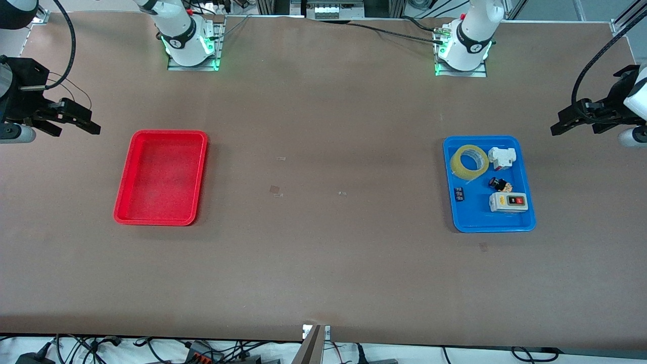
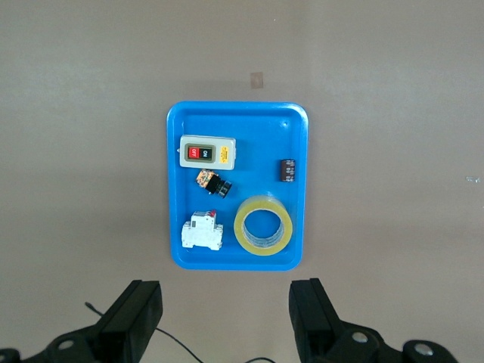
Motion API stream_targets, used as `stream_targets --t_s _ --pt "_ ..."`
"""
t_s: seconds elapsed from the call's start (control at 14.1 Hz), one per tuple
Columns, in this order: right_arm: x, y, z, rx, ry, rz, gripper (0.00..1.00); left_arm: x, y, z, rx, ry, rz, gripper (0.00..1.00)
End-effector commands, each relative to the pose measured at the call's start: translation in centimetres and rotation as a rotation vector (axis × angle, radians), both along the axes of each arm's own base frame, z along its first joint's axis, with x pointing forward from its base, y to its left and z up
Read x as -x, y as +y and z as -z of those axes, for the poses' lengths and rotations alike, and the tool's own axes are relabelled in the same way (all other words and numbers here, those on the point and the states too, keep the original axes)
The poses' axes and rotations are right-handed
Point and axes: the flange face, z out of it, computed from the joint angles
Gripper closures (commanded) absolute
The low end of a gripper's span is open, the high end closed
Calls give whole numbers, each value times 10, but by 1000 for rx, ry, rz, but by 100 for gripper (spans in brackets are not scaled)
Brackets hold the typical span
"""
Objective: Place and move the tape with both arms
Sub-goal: 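Reach the left gripper toward the yellow tape roll on the blue tray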
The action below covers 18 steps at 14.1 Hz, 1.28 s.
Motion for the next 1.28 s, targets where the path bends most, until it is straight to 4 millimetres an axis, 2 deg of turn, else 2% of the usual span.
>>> stream_targets --t_s 0.0,0.57,0.92,1.21 --pt "7 1 -9 8 -3 -19 0 1 -2 -3 -16 -15 66 0" --pt "7 1 -11 8 -4 -18 0 1 -1 1 -13 0 66 0" --pt "7 1 -11 7 -6 -10 0 13 -17 87 -10 107 99 0" --pt "5 1 -8 7 -1 -10 0 40 -30 183 -12 116 128 0"
